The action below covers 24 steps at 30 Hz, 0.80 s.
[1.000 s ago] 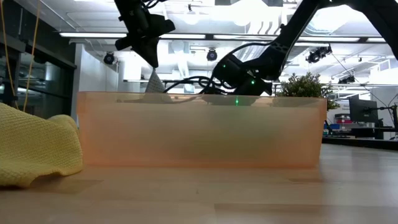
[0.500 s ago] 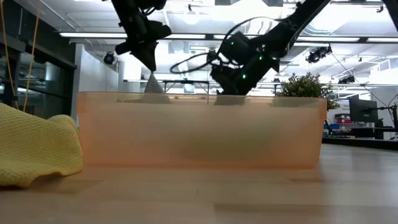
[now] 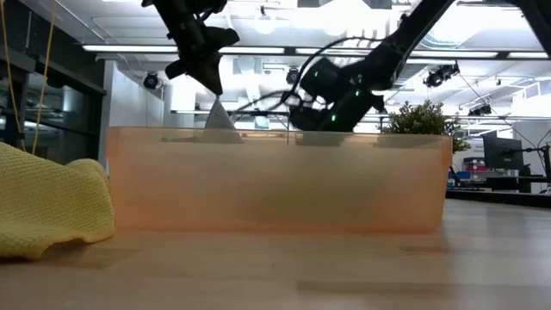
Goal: Fold microfiber towels
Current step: Fold the gray towel
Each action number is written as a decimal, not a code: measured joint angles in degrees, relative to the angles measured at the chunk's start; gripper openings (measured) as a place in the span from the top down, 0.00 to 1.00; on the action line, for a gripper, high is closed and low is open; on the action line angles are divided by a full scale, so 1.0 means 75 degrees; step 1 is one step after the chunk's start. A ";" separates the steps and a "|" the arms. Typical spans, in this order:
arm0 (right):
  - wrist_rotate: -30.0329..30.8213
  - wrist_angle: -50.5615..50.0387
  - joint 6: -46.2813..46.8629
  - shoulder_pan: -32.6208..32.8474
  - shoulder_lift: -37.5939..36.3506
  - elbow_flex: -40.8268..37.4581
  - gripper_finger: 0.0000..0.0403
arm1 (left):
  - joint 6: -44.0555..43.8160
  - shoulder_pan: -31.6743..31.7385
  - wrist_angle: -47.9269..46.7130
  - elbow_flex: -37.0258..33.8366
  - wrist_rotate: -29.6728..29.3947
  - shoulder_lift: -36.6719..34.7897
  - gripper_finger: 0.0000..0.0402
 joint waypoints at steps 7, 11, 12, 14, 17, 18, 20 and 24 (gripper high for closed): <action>0.0741 0.0755 -0.0766 0.0030 0.0459 -0.0006 0.61 | -0.0021 -0.0066 -0.0003 0.0000 0.0076 0.0003 1.00; 0.0693 0.0736 -0.1333 0.0033 0.0470 -0.0006 0.59 | -0.0070 -0.0103 -0.0002 0.0000 0.0076 0.0004 1.00; 0.0613 0.0728 -0.1441 0.0036 0.0470 -0.0006 0.60 | -0.0077 -0.0103 -0.0002 0.0000 0.0076 0.0006 1.00; 0.0476 0.0753 -0.1561 0.0039 0.0542 -0.0006 0.60 | -0.0135 -0.0100 -0.0001 0.0000 0.0073 0.0006 1.00; 0.0352 0.0780 -0.1718 0.0039 0.0682 -0.0003 0.60 | -0.0211 -0.0100 0.0010 0.0000 0.0073 0.0006 1.00; 0.0352 0.0780 -0.1747 0.0039 0.0739 -0.0003 0.60 | -0.0213 -0.0100 0.0012 0.0000 0.0073 0.0006 1.00; 0.0406 0.0818 -0.1786 0.0036 0.0836 0.0000 0.60 | -0.0216 -0.0100 0.0009 0.0000 0.0073 0.0006 1.00; 0.0442 0.0925 -0.1654 0.0039 0.0872 0.0003 0.61 | -0.0235 -0.0100 0.0017 0.0000 0.0073 0.0006 1.00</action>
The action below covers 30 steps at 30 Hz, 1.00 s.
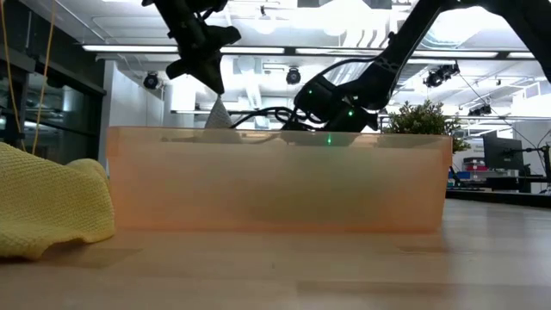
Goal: Fold microfiber towels
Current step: Fold the gray towel
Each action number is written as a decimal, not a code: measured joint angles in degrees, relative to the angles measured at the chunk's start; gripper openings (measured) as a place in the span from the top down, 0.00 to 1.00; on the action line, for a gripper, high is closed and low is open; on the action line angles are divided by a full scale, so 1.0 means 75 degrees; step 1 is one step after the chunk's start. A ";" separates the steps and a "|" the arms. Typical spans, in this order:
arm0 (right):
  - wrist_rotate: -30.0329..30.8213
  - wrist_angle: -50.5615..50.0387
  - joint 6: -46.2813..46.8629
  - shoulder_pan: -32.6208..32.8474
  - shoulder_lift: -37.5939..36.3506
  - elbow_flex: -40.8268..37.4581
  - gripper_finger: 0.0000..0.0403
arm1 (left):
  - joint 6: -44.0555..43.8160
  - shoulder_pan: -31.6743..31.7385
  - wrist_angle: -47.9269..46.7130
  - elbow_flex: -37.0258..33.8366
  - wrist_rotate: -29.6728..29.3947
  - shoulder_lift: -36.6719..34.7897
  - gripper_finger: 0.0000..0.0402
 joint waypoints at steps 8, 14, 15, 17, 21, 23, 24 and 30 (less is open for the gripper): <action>0.0008 0.0160 0.0324 -0.0003 0.0015 0.0000 0.77 | 0.0003 0.0000 -0.0014 0.0000 -0.0003 0.0003 1.00; 0.0003 0.0160 0.0654 -0.0003 -0.0015 0.0000 0.93 | 0.0026 0.0000 -0.0014 0.0000 -0.0006 0.0006 1.00; -0.0049 0.0160 0.0749 -0.0003 -0.0015 0.0000 0.96 | 0.0026 0.0000 -0.0014 0.0000 -0.0006 0.0006 1.00; -0.0199 0.0161 0.0859 -0.0003 -0.0015 0.0000 0.99 | 0.0026 0.0002 -0.0014 0.0000 -0.0006 0.0006 1.00; -0.0242 0.0161 0.1209 -0.0003 -0.0018 0.0000 0.99 | 0.0029 0.0003 -0.0016 0.0000 -0.0007 0.0006 1.00; -0.0242 0.0149 0.1398 -0.0003 -0.0066 -0.0003 0.99 | 0.0028 0.0002 -0.0018 0.0000 -0.0006 0.0006 1.00; -0.0242 0.0152 0.1471 -0.0003 -0.0127 -0.0003 1.00 | 0.0029 0.0003 -0.0023 0.0000 -0.0006 0.0006 1.00; -0.0181 -0.0313 0.1521 -0.0061 -0.1250 -0.0003 1.00 | 0.0330 0.0242 -0.0111 0.0148 0.0215 -0.0208 1.00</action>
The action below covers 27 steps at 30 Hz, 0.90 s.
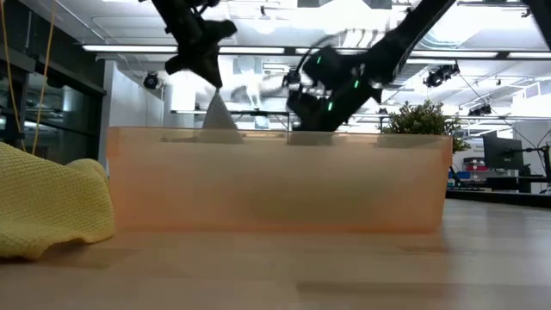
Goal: Fold microfiber towels
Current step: Fold the gray towel
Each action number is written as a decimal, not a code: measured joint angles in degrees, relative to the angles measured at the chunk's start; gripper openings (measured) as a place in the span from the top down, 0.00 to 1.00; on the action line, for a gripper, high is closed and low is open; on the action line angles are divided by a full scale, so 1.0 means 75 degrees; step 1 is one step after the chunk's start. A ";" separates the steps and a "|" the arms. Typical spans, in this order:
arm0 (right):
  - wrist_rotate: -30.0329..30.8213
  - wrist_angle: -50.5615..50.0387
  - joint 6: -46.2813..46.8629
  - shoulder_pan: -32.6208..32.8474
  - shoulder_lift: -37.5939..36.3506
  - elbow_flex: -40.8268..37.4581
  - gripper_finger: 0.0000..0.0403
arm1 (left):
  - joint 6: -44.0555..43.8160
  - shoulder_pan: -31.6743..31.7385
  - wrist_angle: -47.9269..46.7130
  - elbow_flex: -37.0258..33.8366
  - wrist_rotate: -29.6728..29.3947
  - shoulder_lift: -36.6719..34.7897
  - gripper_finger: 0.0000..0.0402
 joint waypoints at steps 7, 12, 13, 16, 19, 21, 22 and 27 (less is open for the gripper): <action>0.0872 -0.0744 -0.0287 -0.0468 -0.2219 0.0000 1.00 | 0.0679 0.0883 0.0042 0.0958 0.0219 -0.0243 1.00; 0.1504 -0.1155 -0.0595 -0.1180 -0.3472 0.0001 1.00 | 0.1272 0.1512 0.0042 0.1620 0.0224 -0.0190 1.00; 0.1561 -0.1260 -0.0629 -0.1355 -0.3657 0.0000 1.00 | 0.1348 0.1632 0.0044 0.1736 0.0222 -0.0155 1.00; 0.1618 -0.1555 -0.0869 -0.1811 -0.4071 0.0045 1.00 | 0.1653 0.2012 0.0008 0.2133 0.0245 -0.0064 1.00; 0.1687 -0.2106 -0.1147 -0.2162 -0.4155 0.0572 1.00 | 0.2073 0.2300 0.0041 0.2626 0.0382 0.0073 1.00; 0.1692 -0.2452 -0.1429 -0.2315 -0.4159 0.1044 1.00 | 0.2435 0.2478 0.0025 0.2925 0.0580 0.0176 1.00; 0.1693 -0.2590 -0.1558 -0.2353 -0.4129 0.1301 1.00 | 0.2633 0.2527 0.0034 0.3070 0.0605 0.0207 1.00; 0.1592 -0.3714 -0.2065 -0.2407 -0.4022 0.2371 1.00 | 0.3732 0.2484 0.0017 0.3599 0.0630 0.0201 1.00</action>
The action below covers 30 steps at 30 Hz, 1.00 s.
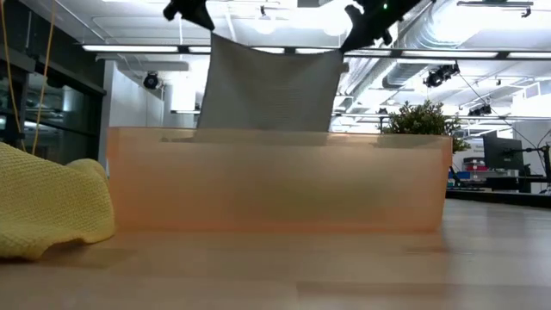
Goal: Fold microfiber towels
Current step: Fold the gray towel
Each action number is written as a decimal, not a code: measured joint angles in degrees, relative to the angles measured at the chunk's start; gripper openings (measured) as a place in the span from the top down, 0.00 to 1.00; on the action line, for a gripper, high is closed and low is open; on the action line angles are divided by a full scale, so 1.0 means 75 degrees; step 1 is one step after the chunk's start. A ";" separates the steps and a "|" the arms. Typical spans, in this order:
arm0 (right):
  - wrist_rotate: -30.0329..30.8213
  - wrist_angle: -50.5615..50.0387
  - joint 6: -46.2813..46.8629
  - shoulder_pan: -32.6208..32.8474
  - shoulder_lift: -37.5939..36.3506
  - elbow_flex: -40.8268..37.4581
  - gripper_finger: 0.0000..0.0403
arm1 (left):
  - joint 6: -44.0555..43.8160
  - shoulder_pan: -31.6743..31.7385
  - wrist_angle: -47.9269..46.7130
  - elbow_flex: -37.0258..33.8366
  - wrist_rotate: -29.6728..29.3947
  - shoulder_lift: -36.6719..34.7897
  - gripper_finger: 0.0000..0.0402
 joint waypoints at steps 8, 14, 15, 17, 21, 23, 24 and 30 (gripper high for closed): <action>0.0390 -0.1858 -0.0642 0.0214 -0.0017 0.0910 1.00 | 0.1248 -0.0835 -0.0438 0.0099 0.0305 -0.0245 1.00; 0.0412 -0.2698 -0.0677 0.0457 -0.0040 0.1033 1.00 | 0.1171 -0.1899 -0.0918 -0.0233 0.0388 -0.0271 1.00; 0.0356 -0.2946 -0.0675 0.0525 -0.0046 0.1033 1.00 | 0.0998 -0.2079 -0.0940 -0.0435 0.0389 -0.0282 1.00; 0.0168 -0.3568 -0.0533 0.0711 -0.0052 0.1033 1.00 | 0.0574 -0.2405 -0.1023 -0.0941 0.0417 -0.0345 1.00; -0.0223 -0.5008 0.0148 0.1321 -0.0052 0.1033 1.00 | -0.0628 -0.3219 -0.1070 -0.2296 0.0435 -0.0726 1.00; -0.0369 -0.5582 0.0547 0.1761 -0.0055 0.1033 1.00 | -0.1327 -0.3720 -0.1066 -0.3094 0.0471 -0.0966 1.00; -0.0435 -0.5817 0.0793 0.2000 -0.0052 0.1033 1.00 | -0.1753 -0.3996 -0.1053 -0.3466 0.0470 -0.1089 1.00; -0.0497 -0.6270 0.2831 0.3460 -0.0064 0.0538 1.00 | -0.4479 -0.5613 -0.0977 -0.5310 0.0019 -0.1791 1.00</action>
